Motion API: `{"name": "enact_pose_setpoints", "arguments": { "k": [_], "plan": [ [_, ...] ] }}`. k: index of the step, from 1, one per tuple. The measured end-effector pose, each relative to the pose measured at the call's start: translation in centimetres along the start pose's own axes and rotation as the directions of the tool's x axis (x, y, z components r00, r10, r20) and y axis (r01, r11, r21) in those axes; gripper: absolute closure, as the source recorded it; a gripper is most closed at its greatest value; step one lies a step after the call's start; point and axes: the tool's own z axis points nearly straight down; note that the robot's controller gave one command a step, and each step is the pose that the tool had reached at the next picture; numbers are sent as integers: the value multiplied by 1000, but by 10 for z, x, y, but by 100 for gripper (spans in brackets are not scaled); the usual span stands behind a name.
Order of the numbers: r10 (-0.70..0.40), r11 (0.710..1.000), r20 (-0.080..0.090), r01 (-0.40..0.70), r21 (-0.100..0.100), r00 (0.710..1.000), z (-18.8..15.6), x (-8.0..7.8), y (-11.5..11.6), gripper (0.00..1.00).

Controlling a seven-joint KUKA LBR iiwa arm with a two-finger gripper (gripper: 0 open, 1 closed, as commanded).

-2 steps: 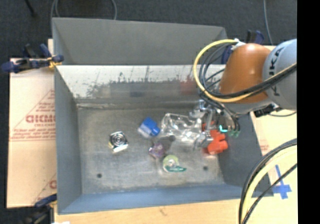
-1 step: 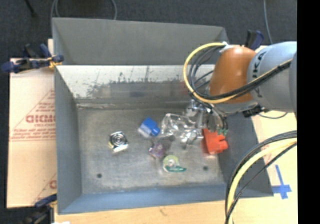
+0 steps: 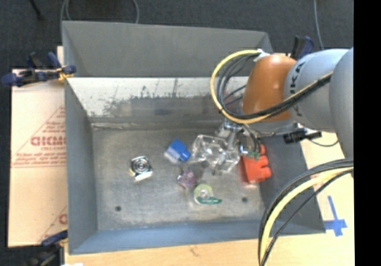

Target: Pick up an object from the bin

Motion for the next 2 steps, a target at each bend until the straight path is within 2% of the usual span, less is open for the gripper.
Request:
{"name": "enact_pose_setpoints", "arguments": {
  "k": [2],
  "plan": [
    [1,1000,1,-1,-2,1000,-3,-4,-4,0]
  ]
}}
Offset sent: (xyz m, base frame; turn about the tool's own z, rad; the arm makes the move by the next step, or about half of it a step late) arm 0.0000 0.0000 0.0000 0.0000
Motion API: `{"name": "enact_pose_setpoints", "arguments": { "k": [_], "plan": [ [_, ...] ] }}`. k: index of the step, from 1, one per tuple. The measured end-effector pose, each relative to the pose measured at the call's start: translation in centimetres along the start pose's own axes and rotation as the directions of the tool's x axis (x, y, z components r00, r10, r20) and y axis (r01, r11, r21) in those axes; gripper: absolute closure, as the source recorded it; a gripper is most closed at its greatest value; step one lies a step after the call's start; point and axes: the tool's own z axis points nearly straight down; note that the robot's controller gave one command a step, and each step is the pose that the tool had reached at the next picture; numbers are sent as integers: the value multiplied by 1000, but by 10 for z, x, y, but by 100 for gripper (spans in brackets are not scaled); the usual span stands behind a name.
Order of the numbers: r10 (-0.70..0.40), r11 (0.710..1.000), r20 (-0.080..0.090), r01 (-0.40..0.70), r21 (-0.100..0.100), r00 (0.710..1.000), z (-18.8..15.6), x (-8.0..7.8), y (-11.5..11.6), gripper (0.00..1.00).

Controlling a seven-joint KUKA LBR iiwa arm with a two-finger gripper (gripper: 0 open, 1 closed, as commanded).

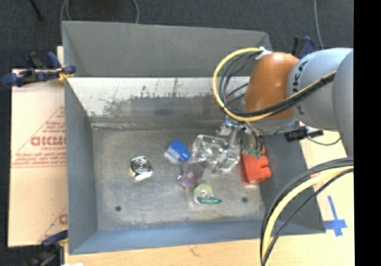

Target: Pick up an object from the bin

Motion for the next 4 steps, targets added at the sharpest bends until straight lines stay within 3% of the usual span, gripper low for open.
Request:
{"name": "enact_pose_setpoints", "arguments": {
  "k": [1,2,3,4],
  "plan": [
    [-18,1000,2,18,4,1000,3,-2,6,0],
    [-18,1000,0,18,2,1000,1,-2,7,100],
    [-17,1000,-3,17,0,1000,-15,-3,5,100],
    [-17,1000,-3,17,-1,1000,-57,-5,3,100]
  ]
}}
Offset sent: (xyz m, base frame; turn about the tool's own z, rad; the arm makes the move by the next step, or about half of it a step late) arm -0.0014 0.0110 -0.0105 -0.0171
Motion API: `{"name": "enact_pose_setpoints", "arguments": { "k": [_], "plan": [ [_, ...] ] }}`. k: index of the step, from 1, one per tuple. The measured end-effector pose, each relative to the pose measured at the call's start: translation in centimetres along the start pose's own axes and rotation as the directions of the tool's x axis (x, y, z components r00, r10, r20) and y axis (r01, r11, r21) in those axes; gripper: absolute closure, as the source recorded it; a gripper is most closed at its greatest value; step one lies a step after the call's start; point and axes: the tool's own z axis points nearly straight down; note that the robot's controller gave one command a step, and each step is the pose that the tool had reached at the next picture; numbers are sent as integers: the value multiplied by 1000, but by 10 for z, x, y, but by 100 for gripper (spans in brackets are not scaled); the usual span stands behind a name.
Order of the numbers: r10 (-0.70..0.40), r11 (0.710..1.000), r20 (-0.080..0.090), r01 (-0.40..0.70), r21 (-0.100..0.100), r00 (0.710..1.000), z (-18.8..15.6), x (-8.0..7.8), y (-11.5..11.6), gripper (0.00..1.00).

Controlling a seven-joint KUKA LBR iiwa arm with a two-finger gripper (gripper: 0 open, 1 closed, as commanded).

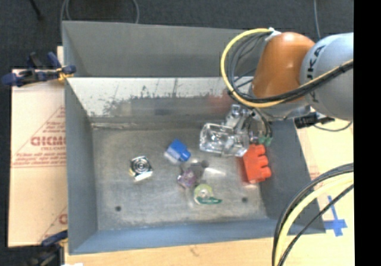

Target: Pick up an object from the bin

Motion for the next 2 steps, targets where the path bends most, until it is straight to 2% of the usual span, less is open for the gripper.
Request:
{"name": "enact_pose_setpoints", "arguments": {
  "k": [1,2],
  "plan": [
    [1,1000,-2,-1,0,1000,-15,0,-1,100],
    [1,1000,0,-1,-1,1000,-51,-1,-2,100]
  ]
}}
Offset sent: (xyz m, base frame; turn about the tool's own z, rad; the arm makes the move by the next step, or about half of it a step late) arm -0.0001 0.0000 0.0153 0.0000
